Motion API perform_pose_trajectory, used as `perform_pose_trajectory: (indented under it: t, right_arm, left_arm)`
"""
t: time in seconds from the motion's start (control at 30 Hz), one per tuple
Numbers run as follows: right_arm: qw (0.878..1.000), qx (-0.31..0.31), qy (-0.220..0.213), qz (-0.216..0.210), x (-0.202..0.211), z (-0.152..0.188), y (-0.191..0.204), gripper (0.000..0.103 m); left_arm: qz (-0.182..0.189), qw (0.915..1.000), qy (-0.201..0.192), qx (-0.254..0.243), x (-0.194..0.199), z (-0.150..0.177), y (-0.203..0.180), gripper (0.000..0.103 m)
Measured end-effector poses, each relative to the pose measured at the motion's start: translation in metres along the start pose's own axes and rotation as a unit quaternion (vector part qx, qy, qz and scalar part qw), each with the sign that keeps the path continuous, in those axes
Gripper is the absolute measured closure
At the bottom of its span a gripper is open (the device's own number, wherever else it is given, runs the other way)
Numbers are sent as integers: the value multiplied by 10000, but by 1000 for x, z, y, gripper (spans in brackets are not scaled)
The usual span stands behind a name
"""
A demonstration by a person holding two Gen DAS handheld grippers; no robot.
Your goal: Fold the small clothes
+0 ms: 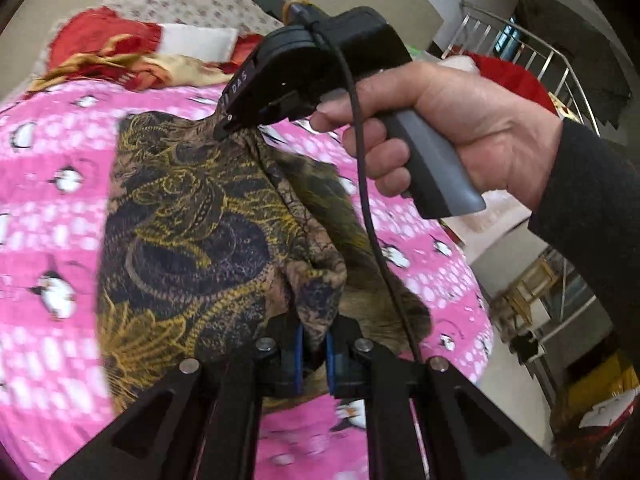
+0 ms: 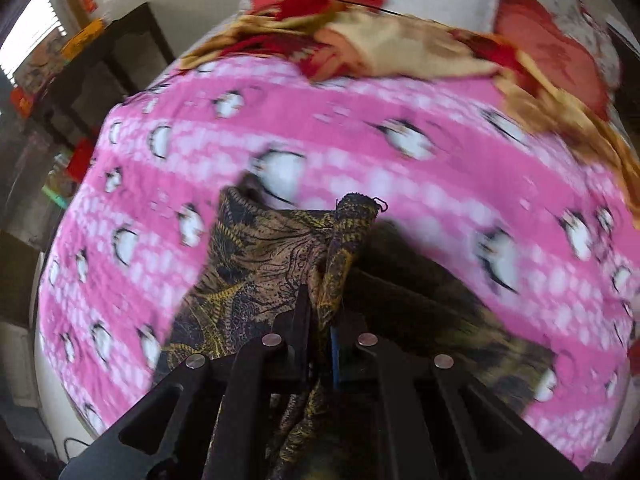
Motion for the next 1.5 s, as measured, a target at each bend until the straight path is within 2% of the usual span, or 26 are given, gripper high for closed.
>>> perform_pose_trajectory:
  t: [0.13, 0.33, 0.53, 0.7, 0.77, 0.83, 0.93, 1.07, 1.1, 1.17, 1.2, 1.27, 1.33, 1.37, 1.43, 1.5]
  right_arm:
    - [9999, -130, -44, 81, 13, 9, -41, 97]
    - [9994, -137, -83, 316, 26, 19, -82, 97]
    - [9991, -199, -76, 375, 24, 31, -110, 97]
    - [9992, -290, -103, 264, 16, 37, -125, 97]
    - [9988, -279, -172, 376, 9, 40, -128, 96]
    - [9979, -400, -267, 430, 5, 43, -132, 90]
    - [9969, -485, -382, 490, 8, 46, -133, 90]
    - [9950, -524, -537, 655, 24, 52, -133, 89]
    - [9940, -581, -616, 695, 32, 55, -134, 89]
    - [9919, -677, -878, 623, 53, 65, -135, 89]
    - [9899, -709, -1064, 606, 68, 75, -134, 89]
    - [9879, -665, -1319, 475, 88, 92, -126, 88]
    - [9869, -453, -1550, -55, 106, 121, -112, 88]
    - [9869, -312, -1551, -321, 111, 136, -103, 88]
    - [9868, -5, -1537, -513, 111, 167, -84, 88]
    - [9875, 214, -1488, -474, 102, 192, -67, 88]
  left_arm:
    - [194, 9996, 88, -189, -18, -10, -30, 95]
    - [317, 9982, 229, -450, -43, -20, -71, 95]
    - [331, 9974, 484, -412, -70, -15, -80, 95]
    - [221, 9964, 654, -496, -85, -6, -81, 95]
    - [263, 9960, 688, -504, -89, -3, -84, 93]
    - [310, 9959, 667, -536, -90, -2, -85, 91]
    - [371, 9955, 700, -523, -89, 0, -88, 91]
    - [794, 9932, 703, -473, -70, 7, -95, 81]
    - [928, 9923, 659, -496, -61, 10, -95, 74]
    - [1070, 9908, 648, -510, -44, 17, -92, 67]
    - [1113, 9906, 584, -542, -29, 23, -87, 67]
    - [936, 9928, 453, -593, -7, 26, -76, 66]
    - [565, 9969, 236, -499, 17, 25, -54, 66]
    - [351, 9984, 127, -431, 27, 23, -40, 67]
    - [-223, 9994, 140, -209, 32, 21, -9, 69]
    - [-436, 9983, 366, 149, 20, 26, 15, 97]
Point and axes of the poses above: each gripper's, at about its wrist camera, not at the fingertips, and x roughly against the way its jaws point, y to its left, z to its underside, the point moved 1 cm from there along -x, roughly the way its jaws point, and after that the axes turned 13 degrees about -x, right-handed, at the moved point
